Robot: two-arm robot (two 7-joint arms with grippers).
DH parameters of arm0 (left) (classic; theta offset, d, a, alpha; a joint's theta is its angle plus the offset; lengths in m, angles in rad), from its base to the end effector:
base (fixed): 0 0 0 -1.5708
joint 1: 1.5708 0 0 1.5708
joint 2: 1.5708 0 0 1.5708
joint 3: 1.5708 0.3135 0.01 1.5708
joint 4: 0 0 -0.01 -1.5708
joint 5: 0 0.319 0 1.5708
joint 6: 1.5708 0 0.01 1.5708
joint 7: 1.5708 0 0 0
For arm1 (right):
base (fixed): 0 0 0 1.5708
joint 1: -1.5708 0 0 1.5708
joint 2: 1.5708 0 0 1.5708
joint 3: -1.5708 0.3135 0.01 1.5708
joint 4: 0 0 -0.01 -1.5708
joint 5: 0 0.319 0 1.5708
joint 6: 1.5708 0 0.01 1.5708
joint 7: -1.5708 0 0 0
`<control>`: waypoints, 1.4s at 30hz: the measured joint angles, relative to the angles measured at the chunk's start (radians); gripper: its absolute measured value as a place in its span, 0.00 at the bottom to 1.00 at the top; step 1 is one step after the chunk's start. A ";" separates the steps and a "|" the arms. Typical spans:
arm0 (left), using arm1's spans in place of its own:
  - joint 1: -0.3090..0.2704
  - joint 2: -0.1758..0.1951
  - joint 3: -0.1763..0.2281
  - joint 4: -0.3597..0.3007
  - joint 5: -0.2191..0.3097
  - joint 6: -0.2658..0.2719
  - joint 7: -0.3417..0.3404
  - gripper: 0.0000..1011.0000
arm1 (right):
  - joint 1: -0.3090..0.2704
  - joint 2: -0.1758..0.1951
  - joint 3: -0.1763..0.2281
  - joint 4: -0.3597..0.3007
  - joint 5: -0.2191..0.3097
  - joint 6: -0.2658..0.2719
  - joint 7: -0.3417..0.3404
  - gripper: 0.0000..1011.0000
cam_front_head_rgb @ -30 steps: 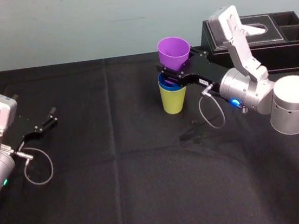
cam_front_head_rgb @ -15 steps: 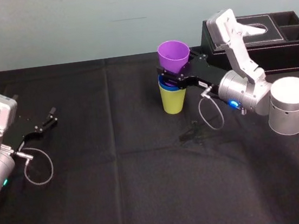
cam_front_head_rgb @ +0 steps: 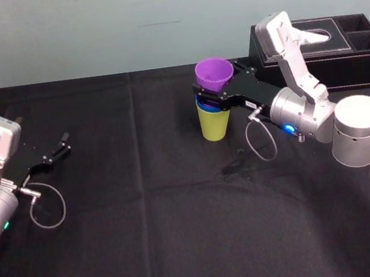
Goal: Stack the three plastic cups sequentially using one hand.
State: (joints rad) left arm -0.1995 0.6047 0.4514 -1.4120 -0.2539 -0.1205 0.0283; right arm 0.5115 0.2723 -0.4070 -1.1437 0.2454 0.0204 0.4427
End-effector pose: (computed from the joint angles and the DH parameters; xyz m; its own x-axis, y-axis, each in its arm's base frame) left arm 0.3715 0.0933 -0.3232 0.2923 0.8803 0.3738 -0.9553 0.2873 0.0703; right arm 0.4767 -0.0070 -0.2767 0.6295 -0.7643 0.1398 0.7770 0.6191 -0.1143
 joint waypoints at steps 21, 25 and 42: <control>0.000 0.000 0.000 0.000 0.000 0.000 0.000 1.00 | -0.028 0.010 0.020 -0.046 0.011 -0.002 -0.012 0.99; 0.000 0.000 0.000 0.000 0.000 0.000 0.000 1.00 | -0.060 0.021 0.042 -0.097 0.022 -0.004 -0.032 0.99; 0.000 0.000 0.000 0.000 0.000 0.000 0.000 1.00 | -0.227 0.134 0.148 -0.297 0.052 0.084 -0.094 0.99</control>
State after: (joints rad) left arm -0.1996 0.6047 0.4514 -1.4120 -0.2539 -0.1205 0.0283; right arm 0.2846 0.4067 -0.2591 -1.4403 0.2978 0.1047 0.3489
